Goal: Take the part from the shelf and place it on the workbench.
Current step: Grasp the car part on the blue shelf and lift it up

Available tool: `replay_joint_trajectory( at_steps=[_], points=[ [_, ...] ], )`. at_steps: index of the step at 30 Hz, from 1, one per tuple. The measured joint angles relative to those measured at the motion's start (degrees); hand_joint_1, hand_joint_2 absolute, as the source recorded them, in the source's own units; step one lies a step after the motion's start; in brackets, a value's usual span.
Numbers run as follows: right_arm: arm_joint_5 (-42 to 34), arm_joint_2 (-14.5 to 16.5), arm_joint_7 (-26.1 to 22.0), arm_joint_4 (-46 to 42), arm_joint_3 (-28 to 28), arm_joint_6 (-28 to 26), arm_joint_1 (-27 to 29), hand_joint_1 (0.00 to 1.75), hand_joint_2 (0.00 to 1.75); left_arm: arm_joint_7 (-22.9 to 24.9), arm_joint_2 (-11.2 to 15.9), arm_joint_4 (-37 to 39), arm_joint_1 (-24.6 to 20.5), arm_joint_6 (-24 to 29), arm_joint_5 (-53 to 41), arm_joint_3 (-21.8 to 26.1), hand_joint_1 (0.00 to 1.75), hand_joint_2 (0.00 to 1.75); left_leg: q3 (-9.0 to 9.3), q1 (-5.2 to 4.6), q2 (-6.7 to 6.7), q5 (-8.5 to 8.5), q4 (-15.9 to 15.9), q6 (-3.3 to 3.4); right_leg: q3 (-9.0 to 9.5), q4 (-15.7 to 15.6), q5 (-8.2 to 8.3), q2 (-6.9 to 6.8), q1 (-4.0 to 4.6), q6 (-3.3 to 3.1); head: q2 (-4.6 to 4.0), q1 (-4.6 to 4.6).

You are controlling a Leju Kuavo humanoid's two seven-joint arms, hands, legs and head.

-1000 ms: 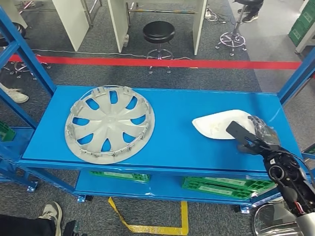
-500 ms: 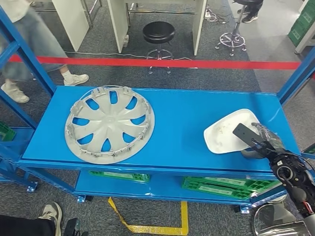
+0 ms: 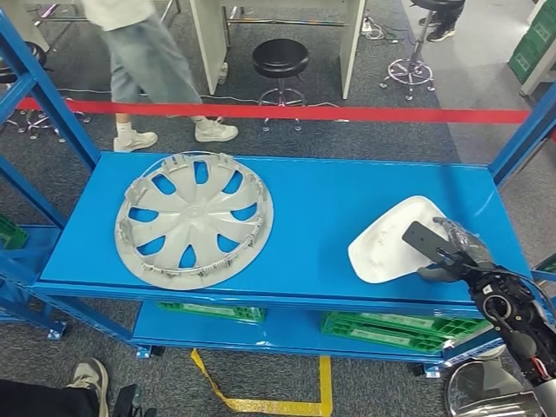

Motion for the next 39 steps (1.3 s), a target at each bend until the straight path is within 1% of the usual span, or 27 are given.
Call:
replay_joint_trajectory(
  at_steps=[7,24,34,39],
  points=[
    [2.27,0.02,-0.08,-1.20,2.21,0.70,-1.16,0.00,1.75,-0.41,-0.02,0.00,-0.05,-0.17,0.14,0.00,0.00,0.00,0.00,0.00,-0.01,0.00,0.00,0.00,0.07,0.00,0.00,0.00,0.01,0.00,0.00,0.00],
    [4.73,0.10,0.63,-4.24,6.57,2.72,-3.79,0.00,1.75,-1.37,-0.11,0.00,-0.01,-0.48,0.42,0.00,0.00,0.00,-0.01,0.00,-0.03,0.00,-0.01,0.00,0.09,0.00,-0.01,-0.04,0.03,0.01,0.00,-0.01],
    [5.62,0.15,0.73,-5.16,8.69,2.59,-4.70,0.00,1.75,-1.69,-0.11,0.00,0.12,-0.55,0.93,0.00,0.00,0.00,-0.01,0.00,-0.04,0.00,-0.01,0.00,0.10,0.00,-0.01,-0.06,0.04,0.01,0.00,-0.01],
    [6.05,0.15,2.03,-8.21,8.85,1.97,-4.93,0.00,1.75,-1.85,-0.11,0.00,0.29,-0.55,1.04,0.00,0.00,0.00,-0.01,0.00,-0.04,0.00,-0.01,0.00,0.10,0.00,-0.01,-0.06,0.04,0.01,0.00,0.00]
  ],
)
